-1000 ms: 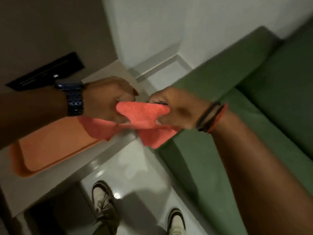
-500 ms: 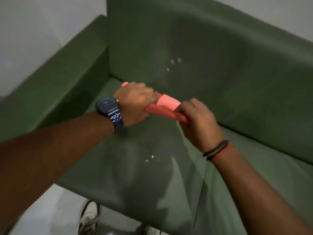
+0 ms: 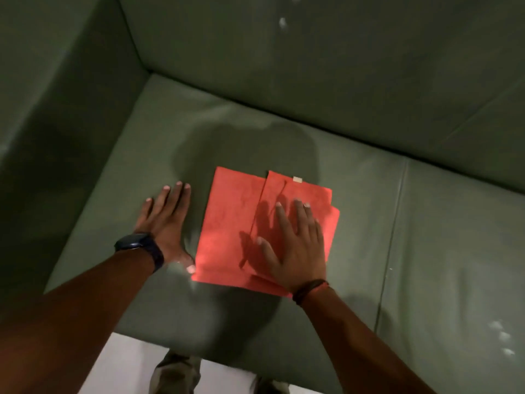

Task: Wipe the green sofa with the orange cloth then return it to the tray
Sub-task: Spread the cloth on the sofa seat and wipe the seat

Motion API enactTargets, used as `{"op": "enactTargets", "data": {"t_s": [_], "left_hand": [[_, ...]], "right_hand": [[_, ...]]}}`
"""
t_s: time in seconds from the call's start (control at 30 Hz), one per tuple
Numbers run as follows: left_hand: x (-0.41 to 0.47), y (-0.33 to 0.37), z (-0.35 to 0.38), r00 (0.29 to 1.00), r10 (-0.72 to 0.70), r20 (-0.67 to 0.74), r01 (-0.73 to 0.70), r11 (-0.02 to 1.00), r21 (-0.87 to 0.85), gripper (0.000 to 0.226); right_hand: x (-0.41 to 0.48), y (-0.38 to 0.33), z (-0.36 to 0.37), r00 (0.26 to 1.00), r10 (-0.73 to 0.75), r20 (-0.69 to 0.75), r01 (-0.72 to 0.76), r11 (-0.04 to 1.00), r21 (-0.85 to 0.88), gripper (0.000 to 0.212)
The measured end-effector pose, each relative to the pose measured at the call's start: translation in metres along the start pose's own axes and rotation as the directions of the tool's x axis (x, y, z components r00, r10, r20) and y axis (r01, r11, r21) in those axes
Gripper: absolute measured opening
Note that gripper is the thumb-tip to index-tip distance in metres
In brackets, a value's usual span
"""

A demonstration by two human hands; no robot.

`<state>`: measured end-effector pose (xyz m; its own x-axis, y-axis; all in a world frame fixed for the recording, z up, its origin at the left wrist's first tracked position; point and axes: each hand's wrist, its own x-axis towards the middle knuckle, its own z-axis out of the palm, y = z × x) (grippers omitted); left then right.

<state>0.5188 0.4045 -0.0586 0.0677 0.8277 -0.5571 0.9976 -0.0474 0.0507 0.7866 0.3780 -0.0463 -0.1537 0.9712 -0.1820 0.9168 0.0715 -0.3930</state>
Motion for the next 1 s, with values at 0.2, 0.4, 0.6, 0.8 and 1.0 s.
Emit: {"op": "enactTargets", "data": {"t_s": [0.2, 0.4, 0.6, 0.8, 1.0], "left_hand": [[0.015, -0.016, 0.02, 1.0, 0.01, -0.018, -0.01, 0.999, 0.038, 0.166], [0.019, -0.014, 0.025, 1.0, -0.02, -0.002, 0.02, 0.999, 0.04, 0.174], [0.016, -0.016, 0.024, 1.0, -0.025, -0.005, 0.025, 0.996, 0.083, 0.168], [0.001, -0.018, 0.017, 0.99, 0.069, -0.122, -0.084, 0.989, -0.122, 0.139], [-0.045, 0.001, 0.026, 0.923, -0.079, -0.376, -0.042, 0.952, -0.303, 0.1]], "right_hand": [[-0.013, -0.006, 0.058, 0.978, -0.19, 0.087, 0.202, 0.968, -0.151, 0.081], [0.011, -0.009, 0.051, 0.971, 0.218, -0.094, -0.228, 0.967, -0.11, 0.084], [-0.01, -0.018, 0.056, 0.975, -0.201, 0.09, 0.211, 0.969, -0.128, 0.089], [-0.053, 0.039, 0.023, 0.917, -0.341, 0.206, 0.359, 0.932, -0.057, 0.1], [-0.061, 0.063, 0.007, 0.87, -0.489, 0.064, 0.491, 0.844, -0.218, 0.037]]}}
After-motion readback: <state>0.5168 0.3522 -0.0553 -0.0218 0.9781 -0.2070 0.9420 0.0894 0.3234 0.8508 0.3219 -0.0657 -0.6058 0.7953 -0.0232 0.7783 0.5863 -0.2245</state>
